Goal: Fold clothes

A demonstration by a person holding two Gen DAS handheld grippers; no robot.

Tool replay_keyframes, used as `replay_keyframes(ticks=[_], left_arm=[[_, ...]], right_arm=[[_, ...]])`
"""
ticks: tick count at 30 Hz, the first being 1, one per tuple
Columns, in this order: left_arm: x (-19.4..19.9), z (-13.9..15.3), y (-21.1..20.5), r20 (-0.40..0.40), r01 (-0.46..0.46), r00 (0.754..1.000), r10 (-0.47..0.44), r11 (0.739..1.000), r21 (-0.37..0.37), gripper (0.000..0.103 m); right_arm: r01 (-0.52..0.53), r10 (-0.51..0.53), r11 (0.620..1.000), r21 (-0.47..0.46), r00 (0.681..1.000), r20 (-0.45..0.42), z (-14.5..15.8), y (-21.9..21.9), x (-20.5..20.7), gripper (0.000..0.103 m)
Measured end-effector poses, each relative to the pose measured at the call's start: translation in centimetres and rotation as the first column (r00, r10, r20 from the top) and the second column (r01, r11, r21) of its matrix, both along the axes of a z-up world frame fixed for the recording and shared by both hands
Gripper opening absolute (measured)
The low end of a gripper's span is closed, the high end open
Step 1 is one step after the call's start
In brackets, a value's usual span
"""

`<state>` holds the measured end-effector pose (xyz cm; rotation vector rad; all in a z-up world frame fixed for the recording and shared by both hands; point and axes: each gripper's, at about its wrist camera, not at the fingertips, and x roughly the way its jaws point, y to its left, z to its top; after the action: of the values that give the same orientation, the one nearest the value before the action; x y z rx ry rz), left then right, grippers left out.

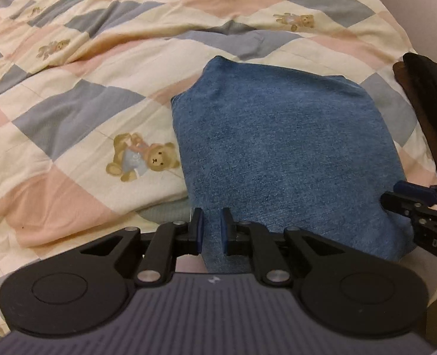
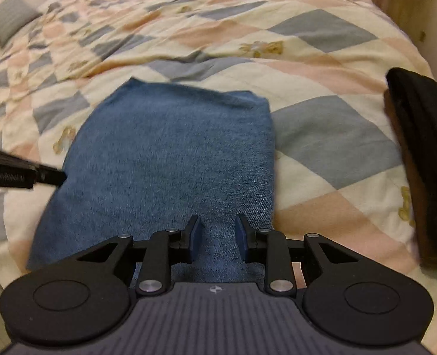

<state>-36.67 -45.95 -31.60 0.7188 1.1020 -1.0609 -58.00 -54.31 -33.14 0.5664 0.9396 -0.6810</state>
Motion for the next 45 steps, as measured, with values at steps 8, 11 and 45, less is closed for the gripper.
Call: replay_keyframes(ticks=[8, 11, 45], left_arm=[[0.1, -1.0, -0.2, -0.009, 0.043, 0.999, -0.043, 0.999, 0.021, 0.014], [0.5, -0.9, -0.3, -0.016, 0.071, 0.997, -0.071, 0.997, 0.021, 0.014], [-9.7, 15.2, 10.4, 0.127, -0.123, 0.983, 0.134, 0.988, -0.094, 0.031]], right_arm=[[0.057, -0.057, 0.998, 0.014, 0.998, -0.018, 0.9, 1.5, -0.4, 0.029], [0.095, -0.095, 0.995, 0.004, 0.995, -0.037, 0.6, 2.1, -0.3, 0.029], [-0.048, 0.05, 0.999, -0.02, 0.987, 0.152, 15.5, 7.8, -6.9, 0.047]])
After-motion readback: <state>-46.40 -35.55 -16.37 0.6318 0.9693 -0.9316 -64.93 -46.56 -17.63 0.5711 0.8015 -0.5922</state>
